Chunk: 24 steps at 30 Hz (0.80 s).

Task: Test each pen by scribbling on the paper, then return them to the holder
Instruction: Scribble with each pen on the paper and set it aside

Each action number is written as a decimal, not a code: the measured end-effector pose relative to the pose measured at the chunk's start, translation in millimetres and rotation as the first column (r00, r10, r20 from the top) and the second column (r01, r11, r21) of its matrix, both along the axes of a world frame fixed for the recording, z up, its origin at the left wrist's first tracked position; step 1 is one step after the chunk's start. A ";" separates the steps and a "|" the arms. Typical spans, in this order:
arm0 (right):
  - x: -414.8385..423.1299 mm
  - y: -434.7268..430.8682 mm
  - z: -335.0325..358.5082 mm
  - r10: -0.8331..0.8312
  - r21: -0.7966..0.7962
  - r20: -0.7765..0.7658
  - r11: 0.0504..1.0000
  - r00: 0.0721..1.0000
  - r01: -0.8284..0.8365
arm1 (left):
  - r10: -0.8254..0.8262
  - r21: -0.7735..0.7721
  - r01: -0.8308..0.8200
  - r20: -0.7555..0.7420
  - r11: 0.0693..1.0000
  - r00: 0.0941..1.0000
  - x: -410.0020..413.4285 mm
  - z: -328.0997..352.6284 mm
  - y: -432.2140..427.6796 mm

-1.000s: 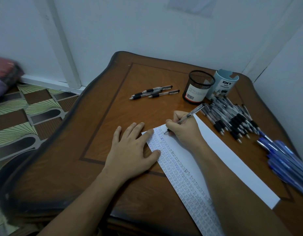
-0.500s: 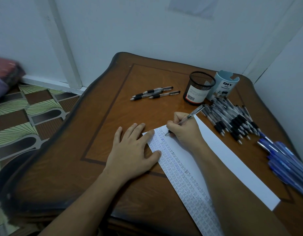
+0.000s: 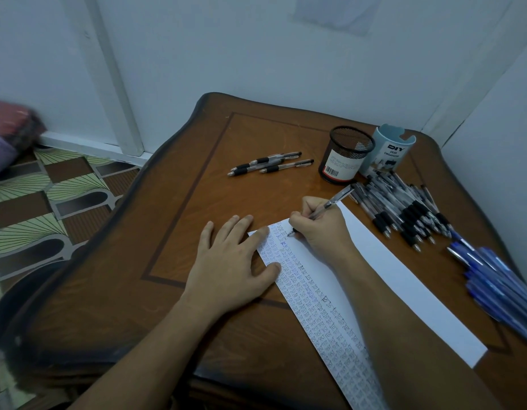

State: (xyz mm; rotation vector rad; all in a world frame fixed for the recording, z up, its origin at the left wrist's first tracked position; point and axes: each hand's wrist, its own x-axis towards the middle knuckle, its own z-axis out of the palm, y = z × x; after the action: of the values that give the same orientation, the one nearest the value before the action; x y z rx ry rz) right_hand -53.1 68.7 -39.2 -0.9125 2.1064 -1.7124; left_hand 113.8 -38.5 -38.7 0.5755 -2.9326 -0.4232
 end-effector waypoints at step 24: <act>0.8 0.3 0.1 -0.043 0.000 0.022 0.999 0.999 0.043 | 0.006 -0.003 -0.006 0.012 1.000 1.000 0.1 0.9 -0.1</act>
State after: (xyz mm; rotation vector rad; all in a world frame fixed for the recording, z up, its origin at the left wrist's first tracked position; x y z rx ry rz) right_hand -52.3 69.0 -39.1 -0.8513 2.1263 -1.7356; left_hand 113.8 -38.6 -37.8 0.5885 -2.9413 -0.4166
